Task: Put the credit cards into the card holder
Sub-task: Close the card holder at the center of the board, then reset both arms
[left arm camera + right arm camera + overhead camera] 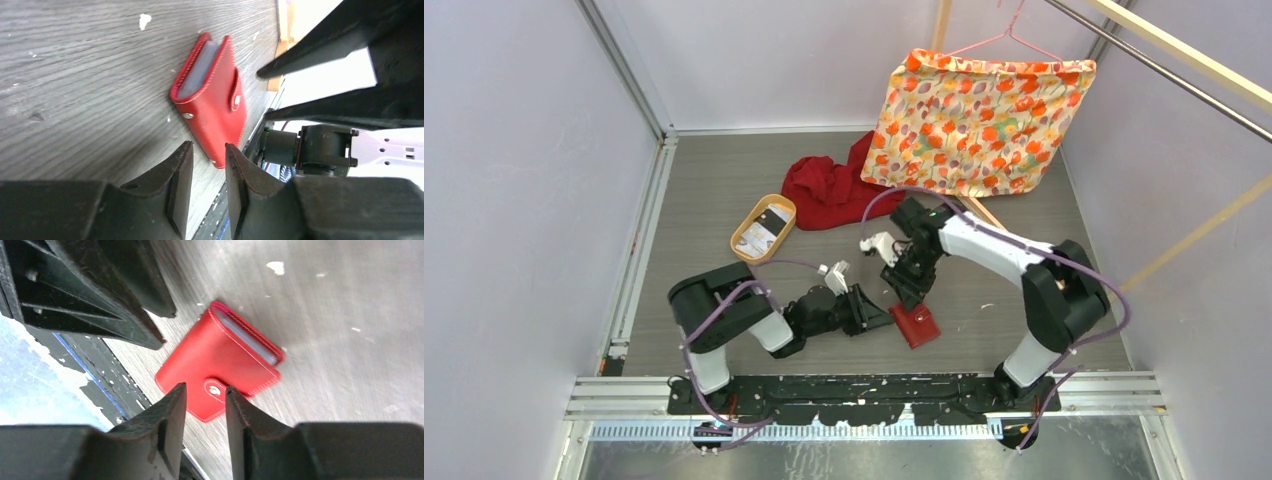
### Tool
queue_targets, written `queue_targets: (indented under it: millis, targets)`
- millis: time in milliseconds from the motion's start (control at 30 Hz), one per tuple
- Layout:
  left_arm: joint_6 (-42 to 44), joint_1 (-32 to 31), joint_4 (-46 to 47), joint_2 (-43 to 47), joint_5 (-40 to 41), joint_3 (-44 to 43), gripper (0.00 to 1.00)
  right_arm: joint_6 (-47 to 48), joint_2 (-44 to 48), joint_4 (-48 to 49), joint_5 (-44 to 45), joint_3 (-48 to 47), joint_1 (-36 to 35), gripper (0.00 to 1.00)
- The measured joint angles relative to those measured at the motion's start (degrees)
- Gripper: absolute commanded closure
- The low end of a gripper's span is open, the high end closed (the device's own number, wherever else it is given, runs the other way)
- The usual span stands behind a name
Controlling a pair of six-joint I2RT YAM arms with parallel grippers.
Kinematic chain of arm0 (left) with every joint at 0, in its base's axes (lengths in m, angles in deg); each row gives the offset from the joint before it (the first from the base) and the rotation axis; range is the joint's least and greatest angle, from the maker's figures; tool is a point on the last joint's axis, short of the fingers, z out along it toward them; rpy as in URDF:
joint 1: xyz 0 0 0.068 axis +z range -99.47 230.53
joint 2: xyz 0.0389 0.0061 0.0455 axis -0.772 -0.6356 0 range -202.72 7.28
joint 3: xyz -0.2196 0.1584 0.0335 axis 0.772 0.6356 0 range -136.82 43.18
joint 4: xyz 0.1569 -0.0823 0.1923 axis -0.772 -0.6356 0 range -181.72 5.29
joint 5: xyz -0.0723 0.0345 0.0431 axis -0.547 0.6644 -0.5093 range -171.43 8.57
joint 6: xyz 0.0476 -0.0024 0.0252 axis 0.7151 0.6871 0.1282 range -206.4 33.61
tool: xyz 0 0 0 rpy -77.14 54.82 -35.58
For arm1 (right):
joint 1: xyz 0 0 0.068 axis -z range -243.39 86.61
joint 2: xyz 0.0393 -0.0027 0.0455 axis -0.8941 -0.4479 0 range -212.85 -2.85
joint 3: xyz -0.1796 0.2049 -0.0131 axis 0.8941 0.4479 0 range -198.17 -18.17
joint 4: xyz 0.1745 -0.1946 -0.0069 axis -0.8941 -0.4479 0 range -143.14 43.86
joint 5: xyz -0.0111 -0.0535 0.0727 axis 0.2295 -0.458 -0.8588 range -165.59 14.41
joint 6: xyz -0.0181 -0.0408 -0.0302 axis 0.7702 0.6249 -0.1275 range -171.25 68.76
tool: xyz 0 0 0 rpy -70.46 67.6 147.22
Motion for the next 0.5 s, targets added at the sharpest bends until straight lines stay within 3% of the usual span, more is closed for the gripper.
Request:
queue_targets:
  millis: [133, 200, 233, 367, 500]
  targets:
    - [5.8, 0.3, -9.2, 10.4, 0.7, 0.4, 0.60, 2.1, 7.5, -0.5, -1.1, -2.0, 4.7, 0.29]
    - [10.6, 0.3, -18.9, 19.2, 1.3, -0.3, 0.50, 2.8, 12.3, -1.0, -0.7, -2.6, 7.1, 0.18]
    - [13.8, 0.3, -26.0, 24.3, 1.9, -1.7, 0.42, 3.2, 15.0, -1.5, -0.3, -3.1, 8.6, 0.04]
    - [27.0, 0.4, -50.9, 40.6, 6.8, -11.4, 0.05, 3.3, 25.3, -2.4, 3.2, -6.0, 14.1, 0.00]
    - [38.7, 1.3, -68.7, 52.3, 11.9, -22.6, 0.00, -0.2, 36.9, 0.4, 11.4, -7.9, 18.7, 0.00]
